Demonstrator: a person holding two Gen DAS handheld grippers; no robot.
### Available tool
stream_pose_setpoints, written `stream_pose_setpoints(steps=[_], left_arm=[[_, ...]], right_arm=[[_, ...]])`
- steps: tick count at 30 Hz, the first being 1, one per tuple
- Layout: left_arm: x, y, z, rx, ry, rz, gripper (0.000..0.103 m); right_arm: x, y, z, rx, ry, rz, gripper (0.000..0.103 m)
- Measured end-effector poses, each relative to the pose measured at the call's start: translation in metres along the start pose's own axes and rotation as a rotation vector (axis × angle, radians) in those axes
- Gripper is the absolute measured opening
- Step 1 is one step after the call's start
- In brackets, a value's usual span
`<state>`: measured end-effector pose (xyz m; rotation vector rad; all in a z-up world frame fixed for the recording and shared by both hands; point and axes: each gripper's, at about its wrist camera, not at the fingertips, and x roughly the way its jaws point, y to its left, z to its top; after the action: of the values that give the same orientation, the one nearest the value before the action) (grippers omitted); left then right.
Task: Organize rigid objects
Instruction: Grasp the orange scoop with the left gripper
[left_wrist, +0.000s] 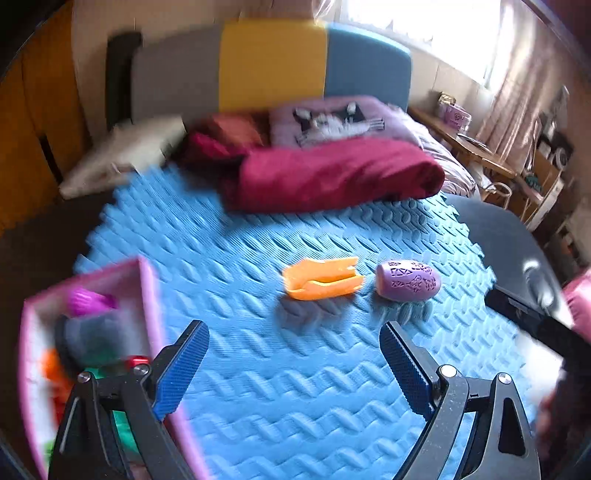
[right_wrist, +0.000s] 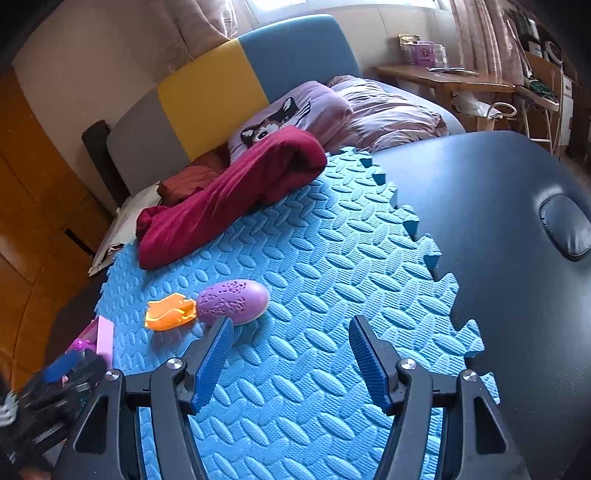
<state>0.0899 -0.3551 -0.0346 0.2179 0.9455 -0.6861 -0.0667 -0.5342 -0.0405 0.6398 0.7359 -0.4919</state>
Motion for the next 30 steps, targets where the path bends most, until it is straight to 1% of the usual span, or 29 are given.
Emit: stream_pose_setpoints(steps=[1,3,6,7,9,13,14,15,16,18,20,24,27,30], left_arm=[[0.004,0.001,0.002,-0.017,-0.001,0.007,0.095],[0.014,-0.004,0.009,-0.008,-0.017,0.032,0.099],[0.028,-0.008,0.017,-0.033,-0.004,0.008,0.101],[0.033,-0.009,0.02,-0.036,-0.005,0.014,0.102],[0.045,-0.012,0.025,-0.041,-0.006,0.04,0.102],[0.068,-0.01,0.032,-0.068,0.012,0.031,0.101],[0.075,-0.009,0.032,-0.071,0.026,0.027,0.089],[0.081,-0.008,0.032,-0.08,0.041,0.027,0.085],[0.079,-0.009,0.031,-0.066,0.016,0.042,0.068],[0.078,-0.012,0.03,-0.05,0.021,0.026,0.068],[0.075,-0.01,0.029,-0.058,0.025,0.012,0.068],[0.067,-0.004,0.026,-0.082,0.039,0.012,0.068],[0.049,-0.003,0.021,-0.078,0.021,0.024,0.068],[0.034,-0.002,0.02,-0.079,0.005,0.032,0.068]], right_arm=[[0.0,0.0,0.0,0.004,0.0,0.006,0.066],[-0.001,-0.001,0.001,0.012,0.0,0.018,0.066],[-0.002,-0.003,0.002,0.028,0.001,0.031,0.066],[-0.002,-0.003,0.002,0.034,0.003,0.038,0.066],[-0.002,-0.003,0.002,0.039,0.007,0.047,0.066],[-0.002,-0.002,0.002,0.042,0.01,0.061,0.066],[-0.002,-0.002,0.002,0.043,0.012,0.064,0.066],[-0.001,-0.001,0.002,0.042,0.014,0.067,0.066],[-0.001,0.0,0.002,0.039,0.016,0.068,0.066],[-0.001,0.001,0.002,0.034,0.017,0.071,0.066],[-0.001,0.002,0.002,0.031,0.016,0.073,0.066],[0.001,0.002,0.001,0.025,0.024,0.065,0.066],[0.005,0.001,-0.001,0.029,0.038,0.057,0.066],[0.012,0.003,-0.003,0.023,0.07,0.054,0.066]])
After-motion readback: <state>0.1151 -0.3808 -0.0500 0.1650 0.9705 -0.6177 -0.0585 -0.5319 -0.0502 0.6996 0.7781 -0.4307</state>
